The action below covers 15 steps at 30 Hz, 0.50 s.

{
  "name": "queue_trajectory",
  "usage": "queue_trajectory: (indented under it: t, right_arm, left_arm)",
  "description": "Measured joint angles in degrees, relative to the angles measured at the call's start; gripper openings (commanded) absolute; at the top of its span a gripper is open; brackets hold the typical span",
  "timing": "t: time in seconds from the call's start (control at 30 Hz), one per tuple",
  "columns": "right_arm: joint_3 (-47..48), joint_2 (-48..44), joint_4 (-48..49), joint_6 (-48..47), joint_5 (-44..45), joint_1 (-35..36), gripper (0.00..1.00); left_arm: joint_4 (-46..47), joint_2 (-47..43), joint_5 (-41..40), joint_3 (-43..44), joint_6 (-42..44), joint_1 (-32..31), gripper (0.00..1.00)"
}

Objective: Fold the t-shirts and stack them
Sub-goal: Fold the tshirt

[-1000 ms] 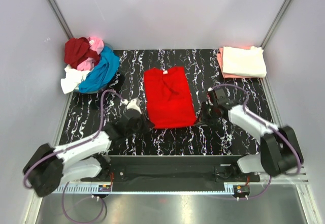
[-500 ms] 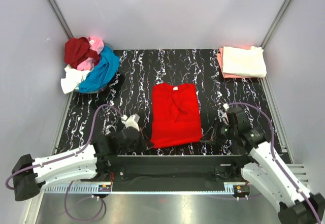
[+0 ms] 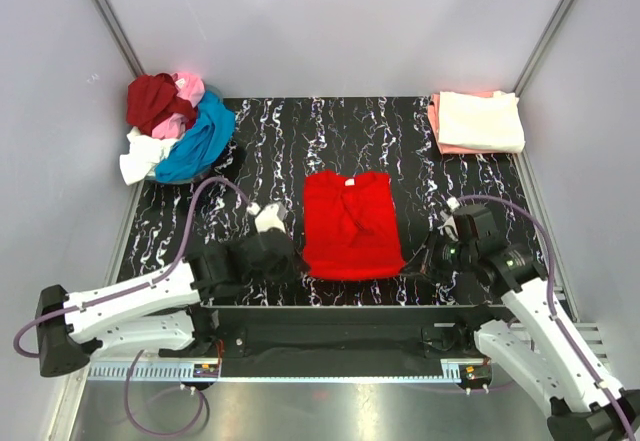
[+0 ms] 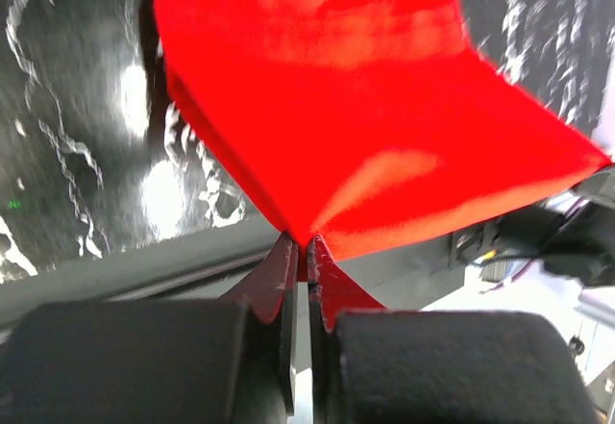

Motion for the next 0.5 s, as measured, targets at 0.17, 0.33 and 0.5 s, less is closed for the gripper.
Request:
queue_trajectory:
  t: [0.17, 0.33, 0.5]
  right_arm:
    - [7.21, 6.62, -0.42, -2.54, 3.54, 0.0, 0.0]
    - [11.65, 13.16, -0.13, -4.59, 6.67, 0.0, 0.0]
    - [15.67, 19.21, -0.04, -6.45, 8.9, 0.04, 0.0]
  left_arm:
    - [-0.92, 3.8, 0.96, 5.97, 5.53, 7.41, 0.04]
    - [-0.9, 8.13, 4.46, 9.07, 11.04, 14.43, 0.03]
    - [-0.92, 12.87, 8.02, 13.6, 15.56, 19.47, 0.02]
